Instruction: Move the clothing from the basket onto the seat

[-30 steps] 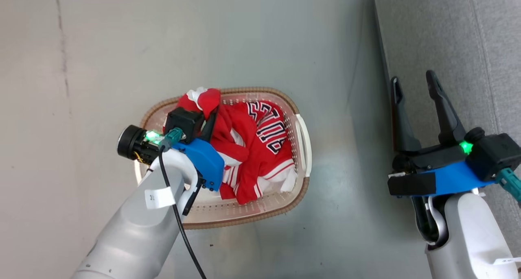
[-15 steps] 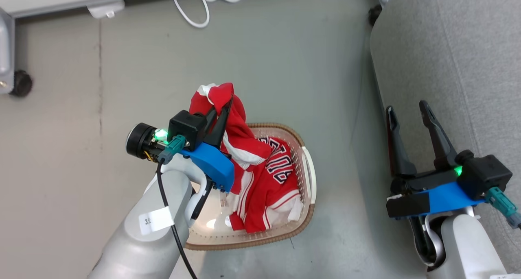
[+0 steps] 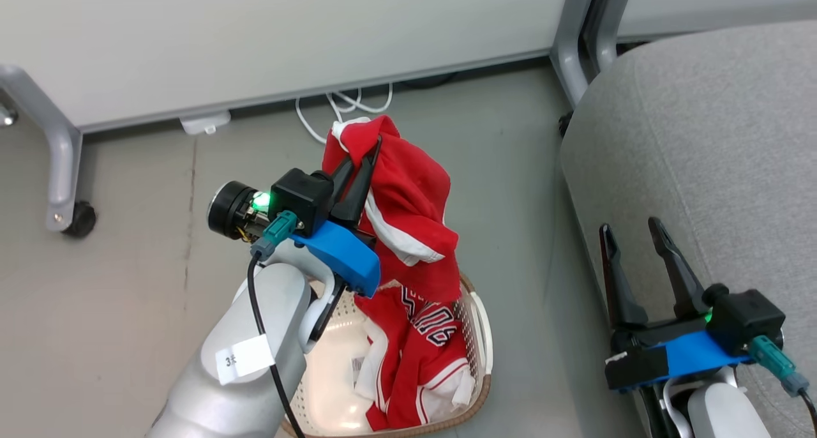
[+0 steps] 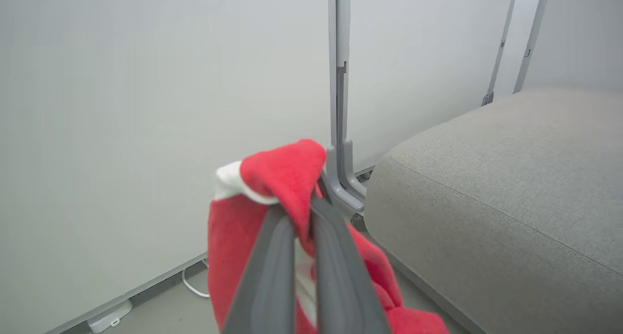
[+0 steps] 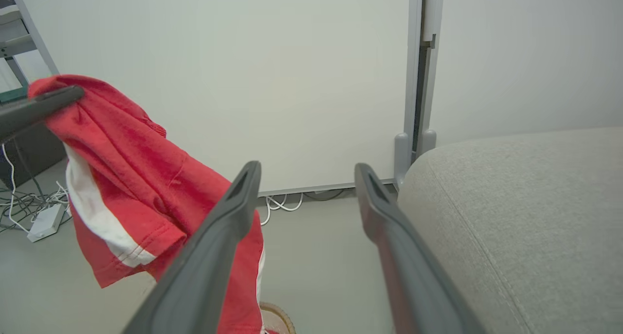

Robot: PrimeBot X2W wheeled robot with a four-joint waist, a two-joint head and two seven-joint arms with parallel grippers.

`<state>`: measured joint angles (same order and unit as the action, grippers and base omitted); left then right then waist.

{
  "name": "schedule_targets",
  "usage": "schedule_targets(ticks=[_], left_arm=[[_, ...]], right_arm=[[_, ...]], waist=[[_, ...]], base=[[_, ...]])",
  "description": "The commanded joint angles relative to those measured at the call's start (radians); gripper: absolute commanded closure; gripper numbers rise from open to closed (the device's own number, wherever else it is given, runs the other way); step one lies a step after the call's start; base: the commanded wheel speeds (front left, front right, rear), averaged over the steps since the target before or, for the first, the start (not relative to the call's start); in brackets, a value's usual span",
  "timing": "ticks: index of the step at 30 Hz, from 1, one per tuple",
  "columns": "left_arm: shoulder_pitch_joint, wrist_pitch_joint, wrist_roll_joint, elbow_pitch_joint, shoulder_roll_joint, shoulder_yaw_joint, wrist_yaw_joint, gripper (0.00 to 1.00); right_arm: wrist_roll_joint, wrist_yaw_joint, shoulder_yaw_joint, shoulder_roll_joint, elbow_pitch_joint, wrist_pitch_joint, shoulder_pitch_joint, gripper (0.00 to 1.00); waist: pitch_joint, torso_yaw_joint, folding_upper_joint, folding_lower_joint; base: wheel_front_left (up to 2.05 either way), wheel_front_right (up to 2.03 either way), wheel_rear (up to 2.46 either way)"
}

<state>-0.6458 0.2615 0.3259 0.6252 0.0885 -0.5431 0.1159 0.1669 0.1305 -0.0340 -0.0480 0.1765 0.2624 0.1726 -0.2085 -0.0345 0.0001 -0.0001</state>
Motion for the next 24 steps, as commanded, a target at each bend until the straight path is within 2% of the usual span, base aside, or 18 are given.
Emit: schedule_targets(ticks=[1,14,24], left_arm=[[-0.001,0.005,0.001,-0.01,-0.004,-0.001,0.009,1.0],[-0.03,0.005,0.038,-0.048,-0.017,-0.076,0.016,1.0],[-0.038,-0.016,0.068,-0.111,-0.007,-0.12,0.015,1.0]], right_arm=[[0.002,0.0,0.001,-0.004,0.004,0.004,-0.025,0.0],[-0.002,0.0,0.012,-0.004,0.019,0.004,-0.122,0.0],[0.001,0.0,0.005,-0.004,0.009,0.004,-0.141,0.0]], waist=[[0.04,-0.004,-0.0001,0.0001],[0.172,0.002,-0.0001,0.0001],[0.195,0.015,-0.0001,0.0001]], base=[[0.0,0.0,0.0],[0.0,0.0,0.0],[0.0,0.0,0.0]])
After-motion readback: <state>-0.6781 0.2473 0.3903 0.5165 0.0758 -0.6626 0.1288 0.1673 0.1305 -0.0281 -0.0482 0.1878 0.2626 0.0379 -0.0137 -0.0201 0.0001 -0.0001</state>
